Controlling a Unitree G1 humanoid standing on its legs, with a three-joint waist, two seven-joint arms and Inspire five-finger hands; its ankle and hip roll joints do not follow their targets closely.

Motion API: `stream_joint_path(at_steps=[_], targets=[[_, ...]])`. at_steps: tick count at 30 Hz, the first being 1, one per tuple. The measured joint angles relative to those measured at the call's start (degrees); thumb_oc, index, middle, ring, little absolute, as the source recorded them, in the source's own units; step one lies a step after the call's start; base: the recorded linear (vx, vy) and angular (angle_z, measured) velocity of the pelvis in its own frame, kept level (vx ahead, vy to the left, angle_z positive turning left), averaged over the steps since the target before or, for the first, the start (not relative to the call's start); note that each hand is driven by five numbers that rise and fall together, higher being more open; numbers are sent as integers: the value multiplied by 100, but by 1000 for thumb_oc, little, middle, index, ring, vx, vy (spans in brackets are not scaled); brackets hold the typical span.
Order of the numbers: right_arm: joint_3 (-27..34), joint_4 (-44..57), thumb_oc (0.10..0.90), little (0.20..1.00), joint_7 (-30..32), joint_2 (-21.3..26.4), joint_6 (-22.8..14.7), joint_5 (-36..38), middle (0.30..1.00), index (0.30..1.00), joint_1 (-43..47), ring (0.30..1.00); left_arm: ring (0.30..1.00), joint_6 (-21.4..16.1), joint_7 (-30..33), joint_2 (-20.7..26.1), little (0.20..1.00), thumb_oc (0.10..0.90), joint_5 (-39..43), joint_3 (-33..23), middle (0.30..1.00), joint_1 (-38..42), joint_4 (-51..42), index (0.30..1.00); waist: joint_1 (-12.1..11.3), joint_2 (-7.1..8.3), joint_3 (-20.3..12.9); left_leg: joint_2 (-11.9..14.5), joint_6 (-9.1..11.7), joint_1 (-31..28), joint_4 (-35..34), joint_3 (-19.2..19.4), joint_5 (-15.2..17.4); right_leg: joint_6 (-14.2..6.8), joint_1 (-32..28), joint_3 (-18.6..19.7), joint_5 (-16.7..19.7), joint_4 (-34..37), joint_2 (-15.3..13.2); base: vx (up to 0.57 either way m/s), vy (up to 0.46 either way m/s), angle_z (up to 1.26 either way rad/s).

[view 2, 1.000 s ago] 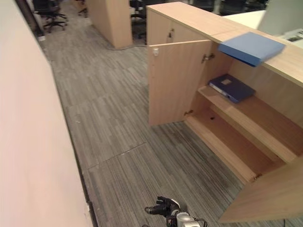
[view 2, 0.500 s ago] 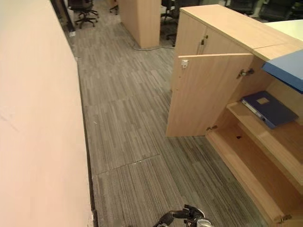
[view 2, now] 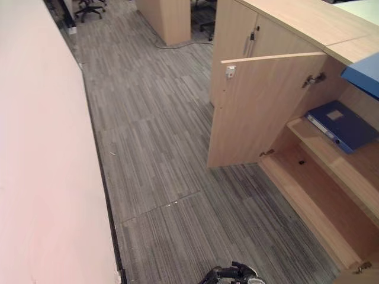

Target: Put the empty folder in the office cabinet

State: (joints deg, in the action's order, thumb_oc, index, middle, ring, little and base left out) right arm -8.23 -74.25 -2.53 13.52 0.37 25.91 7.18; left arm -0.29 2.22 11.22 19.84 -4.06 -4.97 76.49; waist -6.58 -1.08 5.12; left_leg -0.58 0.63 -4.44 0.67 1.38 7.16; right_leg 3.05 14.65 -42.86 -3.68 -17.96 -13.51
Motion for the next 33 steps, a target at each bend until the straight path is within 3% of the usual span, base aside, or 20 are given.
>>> stream_joint_path(at_steps=[3,4,6,8,9,10,11,13,15,17,18,19,21,22,23,24,25,26,29,33], targets=[[5,-35,800,900,7,-5,7,1,900,900,-85,900,900,-11,-3,24,900,800,-1,55,900,124,-19,900,104,123,-6,88,92,-82,87,45,56,1,-131,19,-122,59,142,197,-167,-14],[53,-91,800,900,8,-38,20,-4,900,900,-132,900,900,-15,-3,59,900,800,1,52,900,161,-27,900,134,218,35,105,308,-42,569,196,191,-121,-306,135,-218,251,336,197,-190,-38],[73,-79,800,900,6,-84,20,-14,900,900,-229,900,900,-14,-2,113,900,800,1,49,900,106,0,900,107,296,34,170,409,124,1375,325,250,-45,-605,356,-92,631,470,176,-176,-71],[118,-100,800,900,10,-18,-2,-48,900,900,-350,900,900,-12,5,109,900,800,5,36,900,84,6,900,44,298,38,220,706,740,3260,108,150,38,-973,676,-104,1057,824,165,-107,-90],[113,-91,800,900,32,20,-7,-49,900,900,-403,900,900,-30,-3,99,900,800,7,34,900,88,-12,900,-18,327,14,243,1037,1120,4046,-46,25,132,-1047,775,17,1193,839,208,-18,-96],[121,-92,800,900,77,70,-3,-49,900,900,-412,900,900,-34,-10,85,900,800,13,34,900,62,-54,900,-39,272,27,257,996,1543,4625,-242,73,191,-1125,1059,13,1327,987,139,6,-105],[119,-100,800,900,88,94,-4,-49,900,900,-414,900,900,-37,-14,84,900,800,14,34,900,72,-58,900,-49,273,34,257,940,1677,4619,-232,83,281,-1141,1079,106,1391,1002,141,36,-80],[165,-235,800,900,127,106,25,-51,900,900,-388,900,900,-39,-15,90,900,800,28,-13,900,130,-69,900,-38,344,169,233,772,2120,4257,-334,202,299,-1232,1565,59,1415,1009,243,92,-75],[226,-367,800,900,134,69,62,-75,900,900,-300,900,900,-39,-17,102,900,800,57,-16,900,179,-72,900,-176,507,335,110,513,2268,3201,-480,172,284,-1304,2010,64,1424,892,165,74,-112],[204,-375,800,900,124,79,44,-111,900,900,-265,900,900,-33,-28,79,900,800,224,-20,900,158,-51,900,-421,594,468,206,591,2165,1655,-949,-346,172,-1490,2307,151,1565,872,94,78,-133],[200,-381,800,900,123,61,25,-112,900,900,-291,900,900,11,-24,96,900,800,234,-24,900,152,16,900,-370,534,485,291,659,2207,1344,-1145,-635,70,-1712,2251,221,1753,920,213,257,-73],[-34,-390,800,900,134,39,17,-118,900,900,-324,900,900,8,-10,125,900,800,242,102,900,170,21,900,-319,453,504,409,899,2248,842,-1638,-975,-82,-1947,2372,135,1846,951,213,255,-43],[-156,-488,800,900,112,65,23,-134,900,900,-285,900,900,-4,-17,110,900,800,243,158,900,155,54,900,-368,328,463,611,1041,2121,231,-2076,-1133,-232,-1942,2664,42,1815,1017,175,207,-55],[-140,-492,800,900,111,72,23,-147,900,900,-278,900,900,-4,-19,96,900,800,243,161,900,158,52,900,-392,309,461,637,1047,2113,218,-2089,-1125,-216,-1932,2695,52,1791,1011,136,181,-110],[-136,-474,800,900,101,140,3,-177,900,900,-306,900,900,-22,-32,-15,900,800,240,152,900,13,59,900,-481,140,343,628,906,1880,454,-2006,-1017,-468,-2021,2863,81,1824,920,185,251,-111],[-98,-474,800,900,97,179,-6,-228,900,900,-350,900,900,-22,-35,-63,900,800,240,149,900,-112,73,900,-457,52,217,597,802,1732,318,-2060,-1326,-702,-2066,2920,84,1883,881,129,167,-111],[-105,-450,800,900,112,87,-23,-238,900,900,-464,900,900,-26,-10,-4,900,800,234,144,900,-52,76,900,-394,190,197,407,694,1677,277,-1852,-1333,-678,-2068,2925,90,1912,624,228,295,-49],[-26,-440,800,900,37,18,6,-242,900,900,-469,900,900,-37,-25,66,900,800,232,57,900,-55,111,900,-337,410,145,115,419,1451,40,-1691,-1474,-755,-2199,2920,176,1933,279,143,192,-29],[34,-443,800,900,-13,-223,4,-241,900,900,-444,900,900,-171,-28,224,900,800,226,-56,900,-29,15,900,-341,503,62,-168,132,1026,-366,-1385,-1506,-950,-2209,2861,247,1925,-35,106,179,-38],[64,-441,800,900,-55,-401,19,-243,900,900,-320,900,900,-222,-29,431,900,800,203,-60,900,4,-58,900,-337,584,-7,-379,4,944,-505,-1236,-1520,-1219,-2224,2751,368,2030,-245,74,158,-13]])
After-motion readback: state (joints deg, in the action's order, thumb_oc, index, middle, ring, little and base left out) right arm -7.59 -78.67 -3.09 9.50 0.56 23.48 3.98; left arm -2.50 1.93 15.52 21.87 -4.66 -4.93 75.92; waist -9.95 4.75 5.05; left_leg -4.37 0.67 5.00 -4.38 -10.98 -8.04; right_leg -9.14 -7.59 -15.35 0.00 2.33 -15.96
